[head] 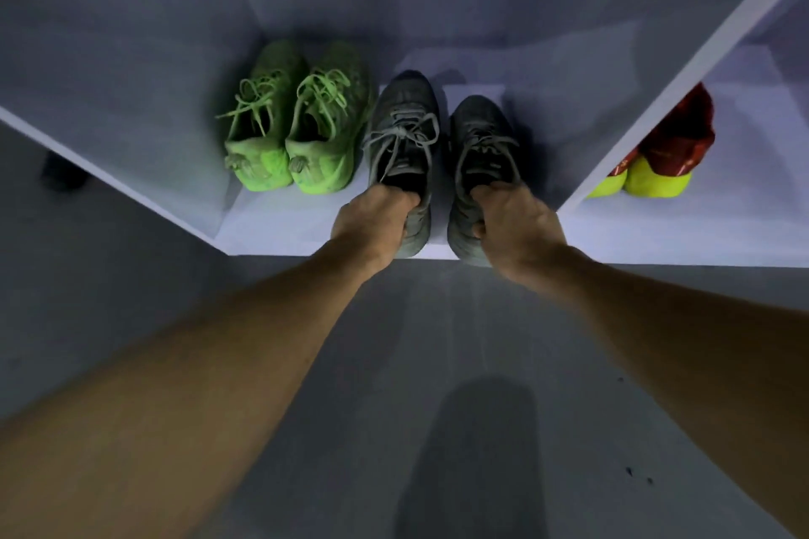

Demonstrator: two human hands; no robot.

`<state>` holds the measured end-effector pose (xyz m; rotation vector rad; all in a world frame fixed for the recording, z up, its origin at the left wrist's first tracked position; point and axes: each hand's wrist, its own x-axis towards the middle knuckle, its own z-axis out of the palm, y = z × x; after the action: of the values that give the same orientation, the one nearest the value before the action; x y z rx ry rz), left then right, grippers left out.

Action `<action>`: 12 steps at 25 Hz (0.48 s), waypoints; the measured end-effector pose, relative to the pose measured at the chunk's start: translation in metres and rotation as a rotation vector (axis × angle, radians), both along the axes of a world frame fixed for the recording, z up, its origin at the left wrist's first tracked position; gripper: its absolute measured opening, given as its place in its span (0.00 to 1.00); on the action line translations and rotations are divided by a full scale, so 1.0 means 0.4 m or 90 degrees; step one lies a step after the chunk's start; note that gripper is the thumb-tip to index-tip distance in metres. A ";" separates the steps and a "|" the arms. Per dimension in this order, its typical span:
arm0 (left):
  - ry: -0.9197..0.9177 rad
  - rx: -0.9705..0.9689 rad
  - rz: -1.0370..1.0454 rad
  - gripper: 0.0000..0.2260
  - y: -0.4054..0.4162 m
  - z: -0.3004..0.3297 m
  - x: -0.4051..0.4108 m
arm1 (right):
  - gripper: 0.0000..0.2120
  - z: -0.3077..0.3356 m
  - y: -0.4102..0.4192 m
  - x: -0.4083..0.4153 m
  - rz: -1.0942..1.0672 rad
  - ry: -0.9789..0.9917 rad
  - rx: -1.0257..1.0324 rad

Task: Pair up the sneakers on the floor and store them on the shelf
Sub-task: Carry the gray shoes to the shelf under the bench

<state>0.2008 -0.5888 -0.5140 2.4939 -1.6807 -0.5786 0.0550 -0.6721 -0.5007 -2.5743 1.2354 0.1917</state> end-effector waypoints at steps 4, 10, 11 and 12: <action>-0.016 -0.024 -0.006 0.10 -0.099 -0.057 0.055 | 0.16 -0.058 -0.061 0.058 -0.006 -0.012 -0.004; -0.084 -0.075 -0.005 0.17 -0.232 -0.105 0.132 | 0.17 -0.103 -0.170 0.149 0.017 -0.028 -0.022; -0.103 -0.079 -0.011 0.18 -0.250 -0.105 0.147 | 0.18 -0.105 -0.182 0.156 0.014 -0.030 -0.006; -0.113 -0.083 -0.012 0.18 -0.260 -0.102 0.159 | 0.20 -0.105 -0.189 0.160 0.018 -0.031 0.005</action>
<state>0.2646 -0.6929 -0.5547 2.5026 -1.7401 -0.2443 0.1188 -0.7477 -0.5425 -2.5750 1.1797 0.1379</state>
